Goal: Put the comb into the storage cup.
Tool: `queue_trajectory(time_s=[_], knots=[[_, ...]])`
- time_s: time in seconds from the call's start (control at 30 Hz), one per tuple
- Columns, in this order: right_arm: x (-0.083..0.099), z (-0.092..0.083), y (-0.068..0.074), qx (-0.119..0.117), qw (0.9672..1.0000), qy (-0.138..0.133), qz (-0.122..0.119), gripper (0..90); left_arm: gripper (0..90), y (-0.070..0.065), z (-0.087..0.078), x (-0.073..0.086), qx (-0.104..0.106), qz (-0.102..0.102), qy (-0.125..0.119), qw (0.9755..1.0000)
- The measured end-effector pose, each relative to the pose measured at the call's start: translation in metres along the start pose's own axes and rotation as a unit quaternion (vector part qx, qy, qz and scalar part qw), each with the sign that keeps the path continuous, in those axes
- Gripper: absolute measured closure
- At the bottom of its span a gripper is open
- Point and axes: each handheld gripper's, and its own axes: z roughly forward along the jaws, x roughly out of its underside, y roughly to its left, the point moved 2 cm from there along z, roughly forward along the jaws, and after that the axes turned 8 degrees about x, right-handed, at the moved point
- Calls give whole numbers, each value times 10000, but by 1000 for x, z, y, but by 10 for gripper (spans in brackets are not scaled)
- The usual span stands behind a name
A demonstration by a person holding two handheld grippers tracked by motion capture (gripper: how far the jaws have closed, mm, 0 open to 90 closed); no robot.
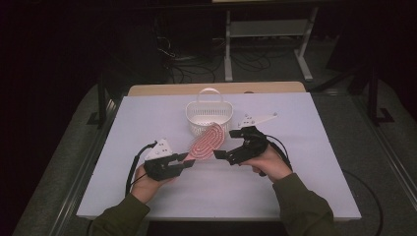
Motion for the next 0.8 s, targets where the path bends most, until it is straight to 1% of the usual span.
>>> queue_trajectory(time_s=[0.23,0.43,0.53,0.6,0.8], knots=[[-5,3,1,-21,10000,-37,17,0,701,-1,1,0,-52,11,-44,10000],[-8,8,2,-46,10000,-51,39,0,700,-1,1,-1,-63,40,-69,9999],[-9,10,3,-100,9999,-76,89,0,700,-2,1,-1,-70,45,-75,9999],[-10,12,3,-98,9999,-63,69,0,700,-2,1,-1,-73,40,-85,9999],[-12,18,2,-116,9998,-82,127,0,700,-3,1,-1,-81,55,-92,9999]])
